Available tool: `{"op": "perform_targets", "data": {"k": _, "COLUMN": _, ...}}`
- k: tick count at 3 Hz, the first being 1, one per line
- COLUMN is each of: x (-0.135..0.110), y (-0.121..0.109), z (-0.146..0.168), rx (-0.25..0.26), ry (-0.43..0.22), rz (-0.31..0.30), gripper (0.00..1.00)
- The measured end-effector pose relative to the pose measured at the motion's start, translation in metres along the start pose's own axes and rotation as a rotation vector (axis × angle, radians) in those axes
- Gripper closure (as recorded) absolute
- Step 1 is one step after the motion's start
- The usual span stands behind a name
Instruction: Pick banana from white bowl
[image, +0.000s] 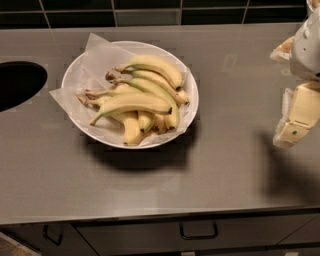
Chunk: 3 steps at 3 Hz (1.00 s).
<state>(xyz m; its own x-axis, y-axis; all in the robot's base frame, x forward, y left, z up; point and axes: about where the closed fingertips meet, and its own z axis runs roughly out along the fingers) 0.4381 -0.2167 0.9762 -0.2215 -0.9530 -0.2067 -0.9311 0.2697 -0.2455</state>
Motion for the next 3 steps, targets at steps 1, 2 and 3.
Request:
{"op": "perform_targets", "data": {"k": 1, "x": 0.000, "y": 0.000, "z": 0.000, "rx": 0.000, "ry": 0.000, "rz": 0.000, "gripper": 0.00}}
{"op": "perform_targets", "data": {"k": 2, "x": -0.012, "y": 0.001, "z": -0.001, "rx": 0.006, "ry": -0.004, "rz": -0.035, "gripper": 0.00}}
{"op": "perform_targets", "data": {"k": 3, "x": -0.058, "y": 0.018, "z": 0.010, "rx": -0.023, "ry": -0.021, "rz": -0.148, "gripper": 0.00}}
